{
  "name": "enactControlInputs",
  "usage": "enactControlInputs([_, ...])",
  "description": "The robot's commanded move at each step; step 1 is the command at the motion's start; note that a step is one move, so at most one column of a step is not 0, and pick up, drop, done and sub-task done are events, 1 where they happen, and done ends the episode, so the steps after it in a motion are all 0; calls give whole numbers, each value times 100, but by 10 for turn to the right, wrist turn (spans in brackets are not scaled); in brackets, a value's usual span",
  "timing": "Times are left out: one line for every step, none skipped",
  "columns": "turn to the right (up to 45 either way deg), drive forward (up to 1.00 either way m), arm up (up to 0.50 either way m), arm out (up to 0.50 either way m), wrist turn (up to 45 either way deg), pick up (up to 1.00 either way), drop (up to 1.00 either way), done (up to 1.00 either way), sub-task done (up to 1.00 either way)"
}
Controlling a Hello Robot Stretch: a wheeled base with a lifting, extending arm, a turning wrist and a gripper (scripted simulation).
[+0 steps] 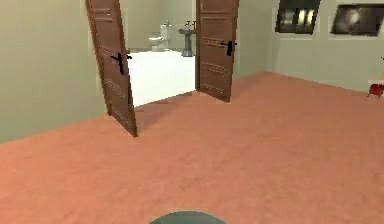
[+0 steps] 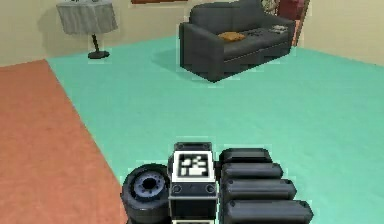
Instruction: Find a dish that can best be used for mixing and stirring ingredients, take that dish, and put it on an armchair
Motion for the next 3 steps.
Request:
enactControlInputs([0,100,0,0,0,0,0,0,0])
enactControlInputs([0,100,0,0,0,0,0,0,0])
enactControlInputs([30,0,0,0,0,0,0,0,0])
